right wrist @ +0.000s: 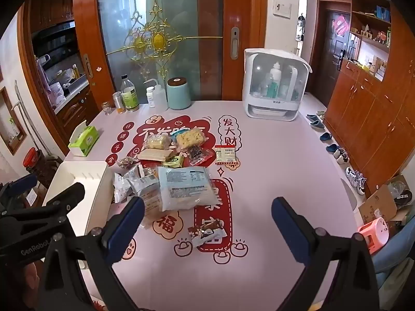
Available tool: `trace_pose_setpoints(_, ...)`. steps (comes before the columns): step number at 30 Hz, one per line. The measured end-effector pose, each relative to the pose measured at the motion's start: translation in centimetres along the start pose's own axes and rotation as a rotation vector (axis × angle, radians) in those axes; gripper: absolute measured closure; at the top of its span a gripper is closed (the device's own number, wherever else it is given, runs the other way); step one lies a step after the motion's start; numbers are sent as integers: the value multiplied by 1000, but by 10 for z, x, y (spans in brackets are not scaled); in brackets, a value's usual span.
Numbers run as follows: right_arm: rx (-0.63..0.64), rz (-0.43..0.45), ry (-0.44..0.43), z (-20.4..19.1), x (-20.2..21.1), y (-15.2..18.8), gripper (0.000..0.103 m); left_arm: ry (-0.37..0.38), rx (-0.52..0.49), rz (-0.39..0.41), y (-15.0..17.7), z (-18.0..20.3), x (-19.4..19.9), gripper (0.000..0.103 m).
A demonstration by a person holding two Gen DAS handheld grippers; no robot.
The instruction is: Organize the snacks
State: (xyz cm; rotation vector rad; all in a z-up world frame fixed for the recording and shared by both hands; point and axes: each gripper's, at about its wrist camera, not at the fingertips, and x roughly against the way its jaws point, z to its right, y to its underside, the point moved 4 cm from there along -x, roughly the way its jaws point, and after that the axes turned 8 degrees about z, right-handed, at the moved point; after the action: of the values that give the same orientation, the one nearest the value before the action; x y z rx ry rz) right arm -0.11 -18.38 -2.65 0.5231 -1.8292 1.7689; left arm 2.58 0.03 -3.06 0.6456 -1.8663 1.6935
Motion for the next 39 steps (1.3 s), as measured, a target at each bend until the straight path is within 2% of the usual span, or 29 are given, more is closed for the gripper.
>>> trace_pose_setpoints(9, 16, 3, -6, -7, 0, 3, 4, 10, 30, -6, 6, -3, -7, 1)
trace_pose_setpoints(15, 26, -2, -13, -11, 1, 3, 4, 14, 17, 15, 9, -7, 2, 1)
trace_pose_setpoints(39, 13, -13, -15, -16, -1, 11, 4, 24, 21, 0, 13, -10, 4, 1)
